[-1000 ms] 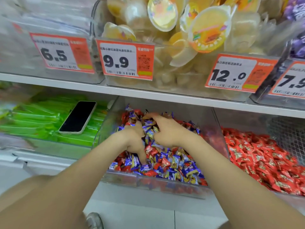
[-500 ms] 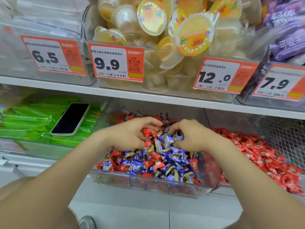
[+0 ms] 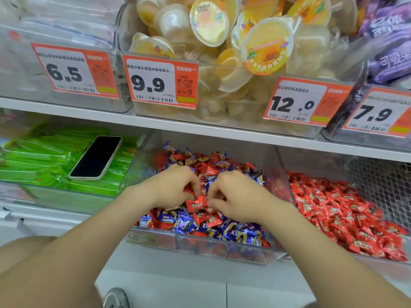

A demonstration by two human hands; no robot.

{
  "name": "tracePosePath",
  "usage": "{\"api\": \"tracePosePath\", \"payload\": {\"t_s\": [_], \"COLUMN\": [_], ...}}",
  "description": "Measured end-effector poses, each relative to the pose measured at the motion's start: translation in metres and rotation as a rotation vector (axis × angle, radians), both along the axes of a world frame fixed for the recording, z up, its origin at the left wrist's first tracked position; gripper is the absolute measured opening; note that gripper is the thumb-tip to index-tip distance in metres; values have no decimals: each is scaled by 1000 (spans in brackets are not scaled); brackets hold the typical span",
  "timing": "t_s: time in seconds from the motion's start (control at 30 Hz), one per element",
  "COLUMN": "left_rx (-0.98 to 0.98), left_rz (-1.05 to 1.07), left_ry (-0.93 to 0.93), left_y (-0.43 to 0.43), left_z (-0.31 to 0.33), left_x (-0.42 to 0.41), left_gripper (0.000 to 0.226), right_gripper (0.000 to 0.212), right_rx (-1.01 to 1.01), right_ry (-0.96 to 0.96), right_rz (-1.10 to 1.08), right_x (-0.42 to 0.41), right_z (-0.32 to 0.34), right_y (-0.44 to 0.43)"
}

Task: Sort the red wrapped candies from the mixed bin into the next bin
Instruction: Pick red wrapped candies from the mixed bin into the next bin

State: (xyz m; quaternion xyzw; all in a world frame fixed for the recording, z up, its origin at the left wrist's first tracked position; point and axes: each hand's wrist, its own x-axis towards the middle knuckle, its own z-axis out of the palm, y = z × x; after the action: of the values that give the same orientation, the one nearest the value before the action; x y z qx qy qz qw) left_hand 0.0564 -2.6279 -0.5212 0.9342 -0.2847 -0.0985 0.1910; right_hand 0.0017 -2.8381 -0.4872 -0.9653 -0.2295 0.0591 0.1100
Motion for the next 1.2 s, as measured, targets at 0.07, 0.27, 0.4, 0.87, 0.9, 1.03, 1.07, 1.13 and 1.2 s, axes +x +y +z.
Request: {"api": "tracePosePath", "payload": {"t_s": [0.07,0.27,0.4,0.87,0.9,1.03,1.07,1.13,1.2], "left_rx": [-14,-195,-392,-529,-535,-460,-436,-369,-271], "left_rz": [13,105,191,339,336,306,299,286,261], "left_ry": [5,125,309,375,403,385,347,239,122], "left_y": [1,4,3,1,2,6,6,7,6], "left_z": [5,24,32,30,31,29,26,20,15], "left_x": [-2,-9,-15,-26,-28,-29,-27,-20,-14], "left_gripper": [34,49,48,17,24,30,25,17,15], "right_gripper": [17,15,14,16,19,16,13,10,19], "right_rx": [91,333,309,252,262,206,203,230,239], "right_ry": [14,-79,-13,-109,-98,-84,-69,-10,49], "right_rz": [-77,-224,-268,-415,-425,-408,-408,-399,-361], "right_x": [3,2,6,11,11,16,18,23,27], "right_z": [3,12,13,13,14,11,11,10,11], "right_y": [-7,-12,-12,-13,-12,-3,-1,2,2]}}
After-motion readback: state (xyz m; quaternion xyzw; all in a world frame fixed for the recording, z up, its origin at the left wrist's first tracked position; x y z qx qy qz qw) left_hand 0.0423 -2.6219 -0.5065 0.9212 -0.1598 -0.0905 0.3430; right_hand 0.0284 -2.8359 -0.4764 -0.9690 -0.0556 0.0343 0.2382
